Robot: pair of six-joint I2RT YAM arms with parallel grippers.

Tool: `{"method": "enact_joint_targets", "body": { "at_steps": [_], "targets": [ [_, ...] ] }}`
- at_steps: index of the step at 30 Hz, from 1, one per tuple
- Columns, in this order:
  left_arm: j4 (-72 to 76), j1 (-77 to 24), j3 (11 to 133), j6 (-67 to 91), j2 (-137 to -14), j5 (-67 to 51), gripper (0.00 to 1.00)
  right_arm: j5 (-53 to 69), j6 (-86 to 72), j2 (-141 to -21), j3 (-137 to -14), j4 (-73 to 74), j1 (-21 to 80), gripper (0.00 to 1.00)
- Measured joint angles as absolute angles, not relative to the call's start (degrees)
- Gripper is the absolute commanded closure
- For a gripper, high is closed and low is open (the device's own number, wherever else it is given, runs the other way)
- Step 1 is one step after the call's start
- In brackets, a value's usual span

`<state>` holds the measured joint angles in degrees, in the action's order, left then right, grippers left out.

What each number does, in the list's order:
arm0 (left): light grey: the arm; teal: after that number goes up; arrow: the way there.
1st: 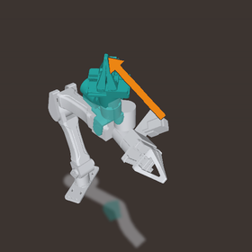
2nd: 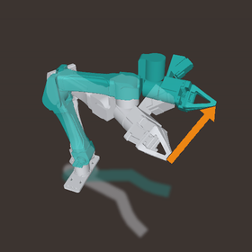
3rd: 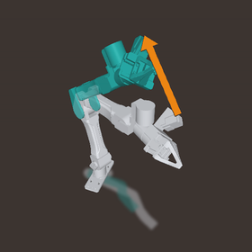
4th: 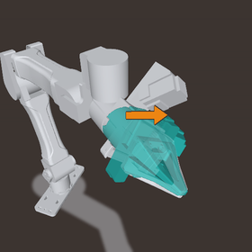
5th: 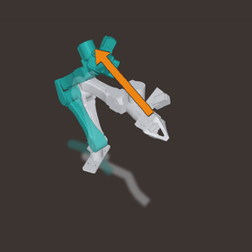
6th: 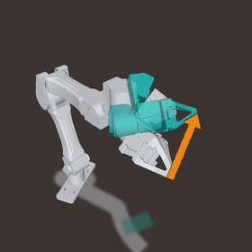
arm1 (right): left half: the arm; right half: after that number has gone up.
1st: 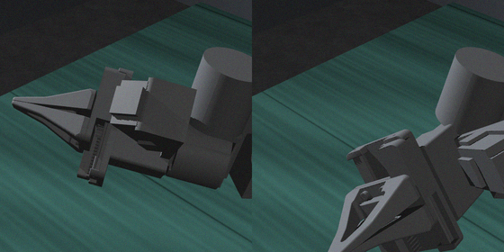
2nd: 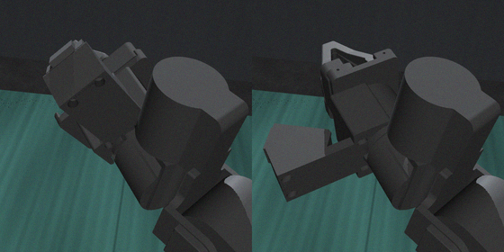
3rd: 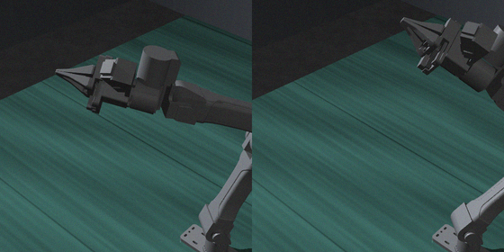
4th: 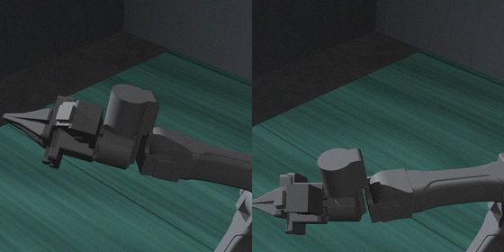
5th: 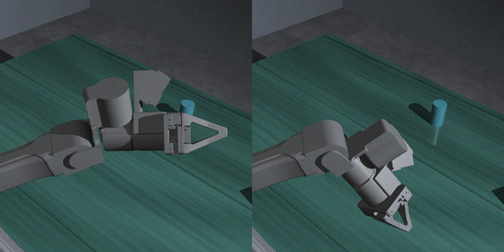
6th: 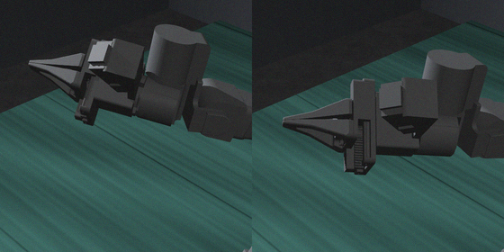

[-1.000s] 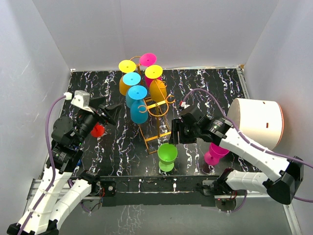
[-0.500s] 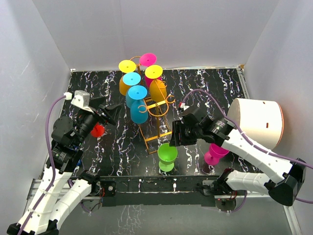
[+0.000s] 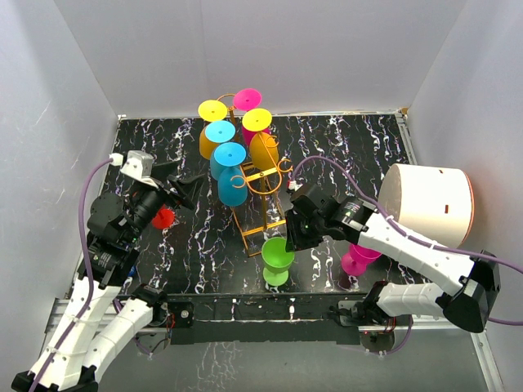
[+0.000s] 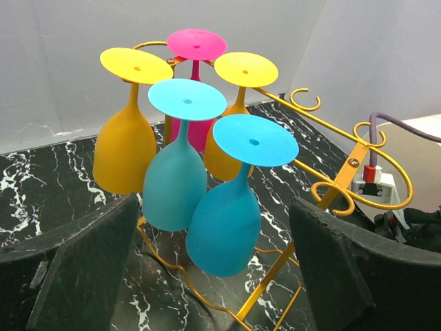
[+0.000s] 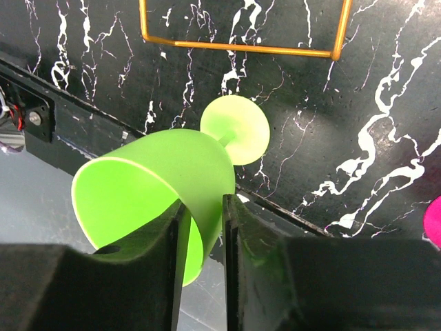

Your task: Place the wine glass upside down on the wine glass rack

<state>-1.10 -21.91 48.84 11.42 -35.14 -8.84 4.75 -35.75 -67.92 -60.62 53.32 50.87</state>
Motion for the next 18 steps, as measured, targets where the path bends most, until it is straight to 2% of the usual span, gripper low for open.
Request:
{"method": "enact_joint_targets", "body": {
  "at_steps": [4,13,18],
  "targets": [
    [-2.13,-21.91,49.60,10.31,-35.99,-9.43,0.11,1.96,-35.70,-68.47,-61.87,54.89,51.90,1.00],
    [-3.49,-21.91,52.97,9.23,-36.56,-11.60,0.10,-2.46,-35.22,-68.58,-63.42,56.71,52.42,1.00],
    [-2.15,-21.91,54.83,11.18,-36.99,-16.14,0.07,-7.09,-35.18,-67.11,-63.64,57.36,52.45,1.00]
  ]
}}
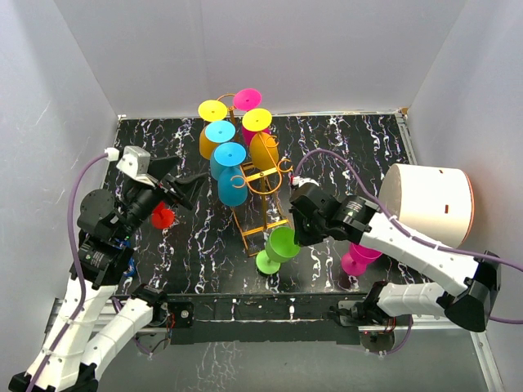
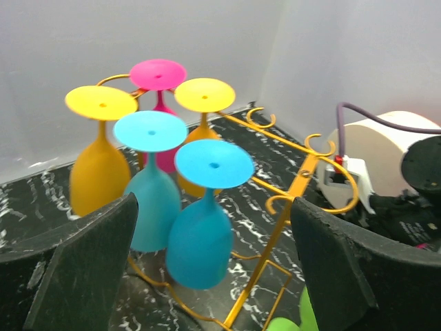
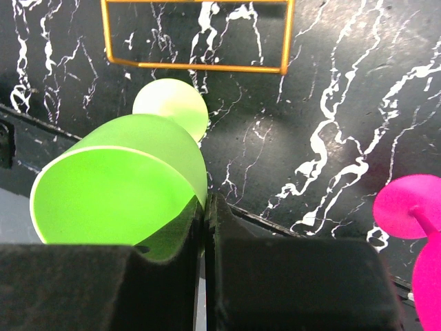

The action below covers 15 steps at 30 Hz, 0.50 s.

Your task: Place the wine glass upside down on the wine glass rack

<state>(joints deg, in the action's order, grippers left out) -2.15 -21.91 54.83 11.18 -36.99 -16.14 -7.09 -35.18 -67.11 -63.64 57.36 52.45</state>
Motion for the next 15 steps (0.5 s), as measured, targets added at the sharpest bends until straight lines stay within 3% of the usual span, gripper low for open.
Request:
{"method": "enact_joint_targets", "body": {
  "at_steps": [4,15],
  "targets": [
    [0.34,-21.91,58.04,14.28,-40.56,-21.61,0.01,-13.67,-35.27,-63.33,-64.01,57.95,52.47,1.00],
    [10.50,-21.91,61.84,27.81,-51.70,-31.03,0.01,-30.06,-37.23,-53.60,-69.34,59.55,52.47,1.00]
  ]
}}
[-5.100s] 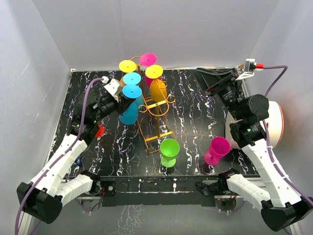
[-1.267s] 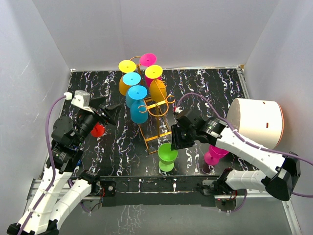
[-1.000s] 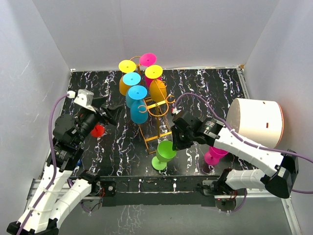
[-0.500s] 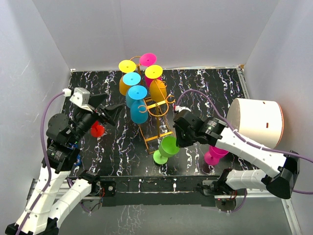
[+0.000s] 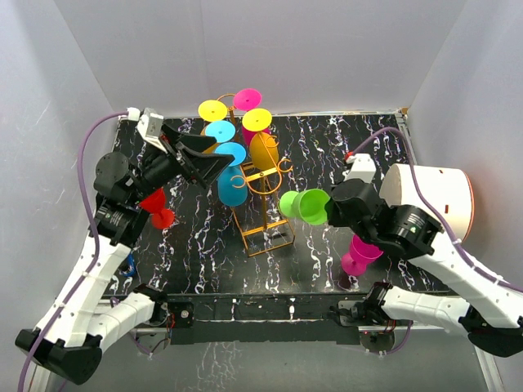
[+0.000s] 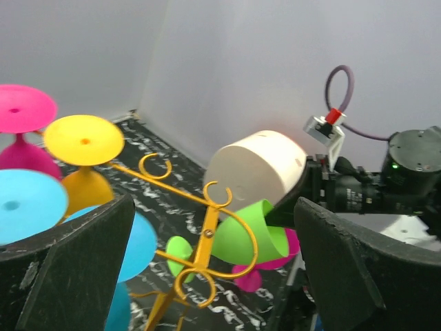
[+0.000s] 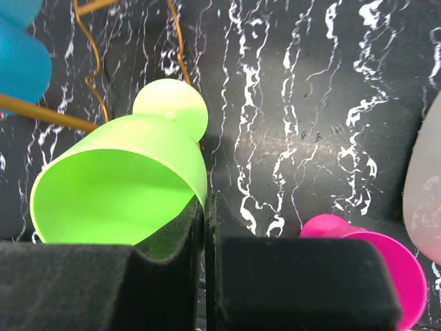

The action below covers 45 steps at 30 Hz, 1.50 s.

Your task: Place the wine glass upside down on the wine glass rack

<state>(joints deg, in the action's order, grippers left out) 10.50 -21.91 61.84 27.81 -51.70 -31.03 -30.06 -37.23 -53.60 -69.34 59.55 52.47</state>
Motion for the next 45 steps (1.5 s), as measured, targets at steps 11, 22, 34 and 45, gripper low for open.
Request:
{"method": "enact_joint_targets", "body": {
  "at_steps": [11,22,34,45],
  "targets": [
    [25.56,-22.90,71.81,49.39,-65.21,-37.54,0.07,-41.32,-39.09,-48.84,-72.79,60.05,52.47,1.00],
    [29.76,-30.85,76.97,56.60,-72.66,-33.32,0.07,-48.56,-32.05,-45.28,-73.38,34.68,52.47,1.00],
    [29.02,-34.94,76.75,68.36,-73.03,-21.54,0.32,-43.72,-27.27,-41.78,-69.47,14.41,52.47,1.00],
    [26.33,-41.08,76.71,75.09,-76.01,-11.42,0.38,-35.59,-27.35,-39.68,-64.53,6.50,52.47,1.00]
  ]
}}
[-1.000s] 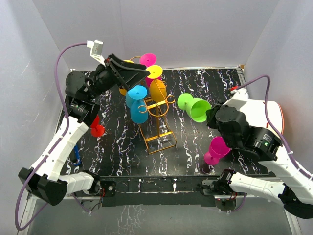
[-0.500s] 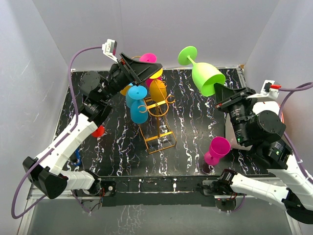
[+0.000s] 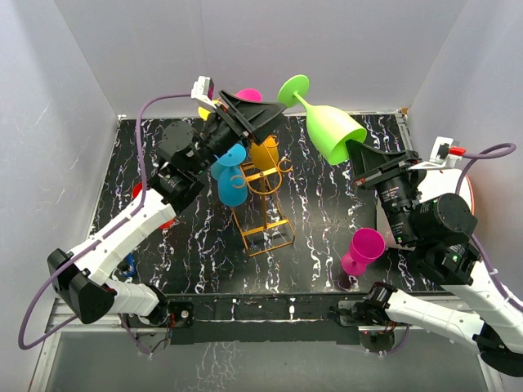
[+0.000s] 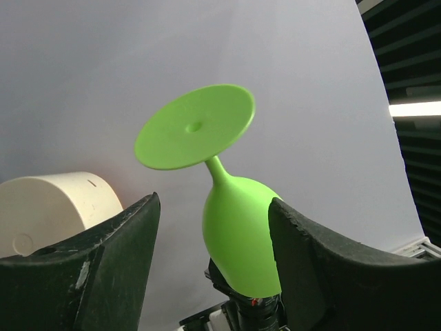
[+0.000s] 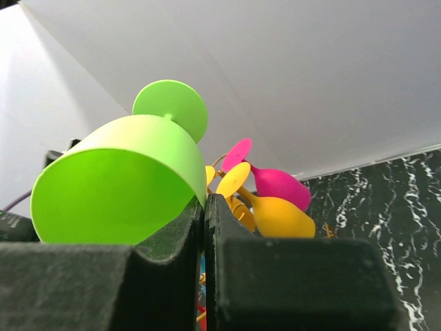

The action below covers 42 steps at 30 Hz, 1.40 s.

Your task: Place the wine glass upside down on the wine glass rack

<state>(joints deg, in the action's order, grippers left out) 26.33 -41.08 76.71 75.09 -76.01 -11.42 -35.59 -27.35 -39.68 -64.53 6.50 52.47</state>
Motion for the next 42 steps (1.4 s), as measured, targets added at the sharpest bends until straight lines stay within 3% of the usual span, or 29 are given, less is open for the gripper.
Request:
{"method": "enact_joint_targets", "body": {
  "at_steps": [5,14,23,30,37,42],
  "targets": [
    [30.02,-43.59,74.04,75.22,-76.29,-8.93,0.29,-32.36,-28.25,-39.68,-63.05,4.03,52.47,1.00],
    [37.10,-44.86,71.44,76.12,-76.40,-6.48,0.56,-28.08,-30.17,-39.92,-61.98,2.85,52.47,1.00],
    [44.80,-44.86,68.27,78.46,-76.62,-3.81,0.57,-25.85,-30.81,-39.29,-59.16,0.89,52.45,1.00],
    [49.04,-44.88,68.16,79.79,-76.75,-2.61,0.76,-23.42,-31.86,-39.27,-58.22,-1.58,52.45,1.00],
    [53.80,-45.19,67.35,78.87,-76.77,-1.98,0.69,-21.17,-31.55,-39.35,-56.53,-3.16,52.45,1.00],
    [57.32,-45.19,67.35,78.41,-77.21,-1.54,0.85,-18.76,-31.03,-39.83,-55.37,-5.19,52.45,1.00]
  ]
}}
